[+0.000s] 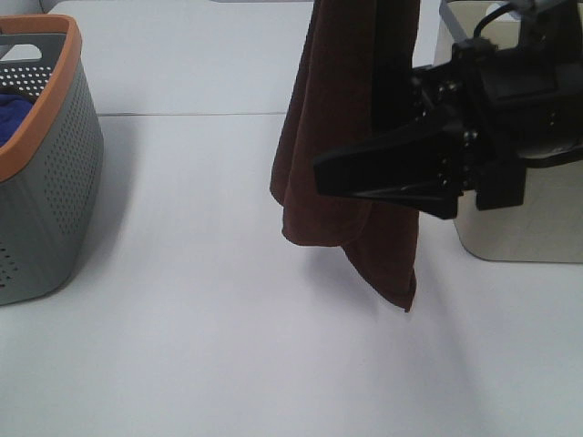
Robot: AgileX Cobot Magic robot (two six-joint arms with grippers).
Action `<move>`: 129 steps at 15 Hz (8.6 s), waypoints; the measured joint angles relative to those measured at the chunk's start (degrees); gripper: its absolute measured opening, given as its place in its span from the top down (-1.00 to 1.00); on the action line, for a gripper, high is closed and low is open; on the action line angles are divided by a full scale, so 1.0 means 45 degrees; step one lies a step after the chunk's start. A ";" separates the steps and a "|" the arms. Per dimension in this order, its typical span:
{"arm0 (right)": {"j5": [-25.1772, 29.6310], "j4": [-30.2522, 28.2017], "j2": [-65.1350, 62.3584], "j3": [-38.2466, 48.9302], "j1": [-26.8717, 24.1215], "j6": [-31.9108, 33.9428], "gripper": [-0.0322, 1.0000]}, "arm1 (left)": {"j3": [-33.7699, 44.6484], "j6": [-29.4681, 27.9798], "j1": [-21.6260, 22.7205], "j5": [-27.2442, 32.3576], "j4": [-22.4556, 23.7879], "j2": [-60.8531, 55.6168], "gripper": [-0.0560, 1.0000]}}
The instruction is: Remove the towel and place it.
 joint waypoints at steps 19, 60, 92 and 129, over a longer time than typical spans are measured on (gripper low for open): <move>-0.1986 -0.4978 -0.0369 0.0000 0.0089 0.4724 0.30 | 0.0000 -0.0280 0.0000 0.0000 0.0000 0.0000 0.89; -0.4889 -1.0797 -0.0929 -0.5233 0.0089 0.4762 0.94 | 0.0013 -1.4426 0.1273 0.0216 0.8569 0.1732 0.89; -1.0301 -1.4502 0.5691 -1.0135 0.0089 0.1719 0.94 | 0.0102 -1.5202 0.4915 -0.6621 0.8925 0.6137 0.89; -0.0433 -1.3051 0.5488 -0.5017 0.0127 1.0581 0.94 | 0.3909 -0.8849 0.4163 0.6914 0.3030 0.6022 0.72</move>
